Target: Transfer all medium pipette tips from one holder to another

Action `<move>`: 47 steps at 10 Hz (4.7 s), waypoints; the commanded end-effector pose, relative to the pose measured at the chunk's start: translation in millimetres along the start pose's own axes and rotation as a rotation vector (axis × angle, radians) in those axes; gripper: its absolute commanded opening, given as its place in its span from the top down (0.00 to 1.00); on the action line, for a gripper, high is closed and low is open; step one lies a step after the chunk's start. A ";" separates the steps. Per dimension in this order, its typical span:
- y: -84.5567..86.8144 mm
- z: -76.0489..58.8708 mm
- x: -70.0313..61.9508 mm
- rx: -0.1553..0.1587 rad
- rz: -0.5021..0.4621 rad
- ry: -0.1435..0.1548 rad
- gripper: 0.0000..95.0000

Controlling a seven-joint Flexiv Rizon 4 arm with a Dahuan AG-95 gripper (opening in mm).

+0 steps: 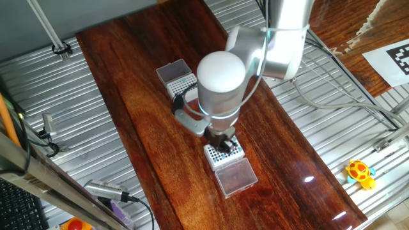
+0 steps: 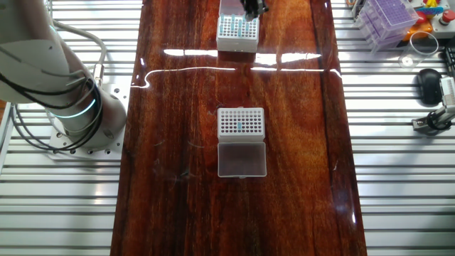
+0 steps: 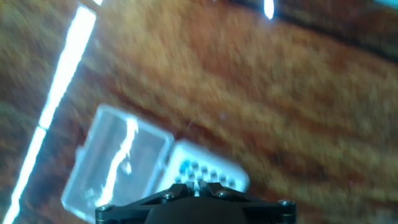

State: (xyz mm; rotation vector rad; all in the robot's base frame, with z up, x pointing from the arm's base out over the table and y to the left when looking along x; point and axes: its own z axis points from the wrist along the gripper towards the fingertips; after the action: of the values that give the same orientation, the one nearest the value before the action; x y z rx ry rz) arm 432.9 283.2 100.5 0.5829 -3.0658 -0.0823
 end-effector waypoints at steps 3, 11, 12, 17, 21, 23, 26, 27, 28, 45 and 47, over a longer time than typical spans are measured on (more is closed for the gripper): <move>8.3 0.3 -12.5 -0.011 0.028 0.009 0.80; 13.4 13.2 -14.1 -0.014 0.016 0.021 0.80; 12.4 15.3 -13.9 -0.014 0.011 0.021 0.80; 9.8 23.6 -8.2 -0.010 0.000 0.019 0.80; 8.4 27.6 -7.3 -0.007 -0.001 0.015 1.00; 8.4 27.6 -7.4 -0.007 -0.004 0.014 1.00; 9.5 24.5 -7.3 -0.007 -0.008 0.015 1.00; 10.2 22.6 -7.1 -0.007 -0.009 0.015 1.00; 11.1 19.4 -6.6 -0.007 -0.009 0.017 1.00; 12.5 -48.9 6.8 0.004 0.006 0.055 1.00; 6.6 -50.0 11.2 0.009 -0.001 0.061 1.00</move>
State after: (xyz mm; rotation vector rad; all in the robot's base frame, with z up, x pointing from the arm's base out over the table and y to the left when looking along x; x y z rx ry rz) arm 421.8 281.6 151.0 0.5516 -3.0088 -0.0491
